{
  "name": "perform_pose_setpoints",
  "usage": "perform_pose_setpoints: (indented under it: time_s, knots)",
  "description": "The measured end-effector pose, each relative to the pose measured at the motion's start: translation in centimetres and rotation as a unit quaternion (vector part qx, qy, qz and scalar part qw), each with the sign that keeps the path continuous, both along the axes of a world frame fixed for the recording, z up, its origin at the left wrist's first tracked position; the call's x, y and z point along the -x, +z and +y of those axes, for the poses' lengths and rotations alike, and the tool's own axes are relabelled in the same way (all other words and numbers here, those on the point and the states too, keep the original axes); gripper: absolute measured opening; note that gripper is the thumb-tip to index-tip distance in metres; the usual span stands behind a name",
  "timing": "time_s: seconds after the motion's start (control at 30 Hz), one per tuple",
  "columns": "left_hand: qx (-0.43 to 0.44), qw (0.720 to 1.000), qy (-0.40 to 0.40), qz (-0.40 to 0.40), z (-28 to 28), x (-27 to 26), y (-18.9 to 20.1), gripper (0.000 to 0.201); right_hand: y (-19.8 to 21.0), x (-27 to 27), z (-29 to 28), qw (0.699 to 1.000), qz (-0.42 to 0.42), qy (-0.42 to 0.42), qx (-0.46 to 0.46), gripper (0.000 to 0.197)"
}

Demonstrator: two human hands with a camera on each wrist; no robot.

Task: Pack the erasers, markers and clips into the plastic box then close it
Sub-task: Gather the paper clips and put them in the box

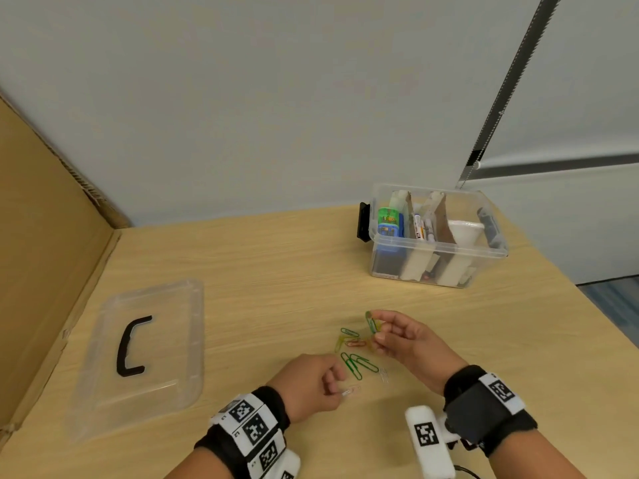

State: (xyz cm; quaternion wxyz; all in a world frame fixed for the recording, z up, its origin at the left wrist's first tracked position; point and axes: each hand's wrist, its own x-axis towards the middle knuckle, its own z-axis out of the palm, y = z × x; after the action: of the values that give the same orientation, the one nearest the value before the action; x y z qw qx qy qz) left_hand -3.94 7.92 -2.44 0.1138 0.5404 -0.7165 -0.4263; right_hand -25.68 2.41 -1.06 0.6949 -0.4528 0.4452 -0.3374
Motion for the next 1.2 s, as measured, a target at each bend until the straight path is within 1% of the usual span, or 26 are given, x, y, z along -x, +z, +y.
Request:
perform_pose_setpoints:
  time_s: [0.07, 0.13, 0.17, 0.2, 0.27, 0.33, 0.43, 0.5, 0.57, 0.6, 0.63, 0.7, 0.73, 0.77, 0.8, 0.83, 0.87, 0.9, 0.93, 0.97, 1.0, 1.03, 1.07, 1.1, 1.17, 1.2]
  knots:
    - [0.004, 0.999, -0.013, -0.045, -0.1, 1.0, -0.1, 0.024, 0.2, 0.6, 0.2, 0.996, -0.067, -0.023, -0.063, 0.020]
    - [0.021, 0.995, -0.019, -0.092, -0.2, 1.6, 0.1, 0.023, 0.5, 1.1, 0.2, 0.991, -0.088, -0.027, -0.100, 0.011]
    - [0.030, 0.993, -0.019, -0.109, -0.3, 1.8, 0.2, 0.022, 0.4, 1.4, 0.2, 0.991, -0.076, -0.022, -0.110, 0.005]
    - [0.036, 0.992, -0.017, -0.120, -0.3, 2.0, 0.3, 0.021, 0.4, 1.5, 0.3, 0.993, -0.044, -0.011, -0.109, 0.005]
    - [0.046, 0.990, -0.012, -0.130, -0.4, 2.2, 0.5, 0.019, 0.4, 1.6, 0.5, 0.992, 0.106, 0.040, -0.054, 0.022]
    - [0.057, 0.988, -0.016, -0.143, -0.5, 2.3, 0.6, 0.017, 0.3, 1.5, 0.8, 0.960, 0.256, 0.109, 0.018, 0.029]
    - [0.073, 0.983, -0.031, -0.166, -0.5, 2.5, 0.7, 0.016, -0.6, 1.3, 1.2, 0.887, 0.412, 0.183, 0.098, 0.017]
    - [0.095, 0.978, -0.043, -0.180, -0.5, 2.6, 0.8, 0.014, -1.1, 0.7, 1.7, 0.846, 0.476, 0.201, 0.134, 0.012]
    - [0.114, 0.975, -0.052, -0.182, -0.5, 2.6, 0.8, 0.013, -1.1, -0.1, 2.0, 0.817, 0.517, 0.204, 0.154, 0.014]
    - [0.118, 0.976, -0.053, -0.176, -0.6, 2.5, 0.9, 0.014, -1.1, -0.5, 2.1, 0.804, 0.535, 0.206, 0.157, 0.010]
    - [0.119, 0.978, -0.051, -0.162, -0.6, 2.1, 0.9, 0.016, -1.0, -0.9, 2.1, 0.791, 0.551, 0.210, 0.160, 0.007]
    - [0.111, 0.988, -0.029, -0.104, -0.9, 1.3, 0.9, 0.017, -1.0, -1.1, 2.0, 0.773, 0.575, 0.216, 0.161, 0.010]
    - [0.104, 0.992, -0.008, -0.069, -1.0, 0.8, 0.8, 0.016, -0.9, -1.0, 1.9, 0.779, 0.568, 0.216, 0.156, 0.010]
    - [0.090, 0.995, 0.019, -0.032, -1.2, 0.3, 0.8, 0.014, -0.8, -0.8, 1.7, 0.798, 0.545, 0.210, 0.151, 0.011]
    - [0.065, 0.997, 0.051, 0.012, -1.4, -0.1, 0.8, 0.012, -0.5, -0.6, 1.4, 0.825, 0.512, 0.197, 0.138, 0.016]
    - [0.025, 0.994, 0.085, 0.069, -1.4, -0.5, 0.9, 0.009, -0.3, -0.2, 1.1, 0.862, 0.462, 0.174, 0.113, 0.021]
    - [-0.019, 0.984, 0.120, 0.129, -1.4, -0.7, 1.1, 0.008, 0.0, 0.1, 0.8, 0.911, 0.382, 0.137, 0.069, 0.024]
    - [-0.060, 0.970, 0.153, 0.182, -1.4, -0.7, 1.4, 0.009, 0.1, 0.4, 0.5, 0.957, 0.272, 0.096, 0.011, 0.024]
    - [-0.093, 0.953, 0.182, 0.222, -1.5, -0.7, 1.6, 0.011, 0.2, 0.6, 0.5, 0.986, 0.150, 0.058, -0.051, 0.023]
    - [-0.117, 0.939, 0.203, 0.251, -1.6, -0.7, 1.6, 0.015, 0.2, 0.8, 0.4, 0.993, 0.042, 0.039, -0.107, 0.023]
    - [-0.130, 0.932, 0.215, 0.263, -1.6, -0.6, 1.7, 0.018, 0.3, 0.8, 0.4, 0.989, -0.023, 0.031, -0.141, 0.024]
    - [-0.135, 0.930, 0.219, 0.264, -1.7, -0.5, 1.7, 0.021, 0.2, 0.8, 0.4, 0.987, -0.044, 0.030, -0.154, 0.024]
    - [-0.127, 0.936, 0.212, 0.250, -1.7, -0.3, 1.6, 0.023, 0.1, 0.7, 0.4, 0.987, -0.033, 0.031, -0.154, 0.025]
    - [-0.107, 0.949, 0.194, 0.224, -1.8, -0.1, 1.5, 0.023, 0.0, 0.5, 0.2, 0.990, 0.008, 0.031, -0.139, 0.024]
    - [-0.050, 0.983, 0.125, 0.125, -1.9, 0.5, 1.2, 0.017, 0.0, 0.0, 0.1, 0.985, 0.151, 0.059, -0.063, 0.022]
    - [-0.017, 0.995, 0.079, 0.058, -2.0, 0.8, 1.2, 0.017, 0.1, -0.2, 0.2, 0.967, 0.236, 0.090, -0.005, 0.020]
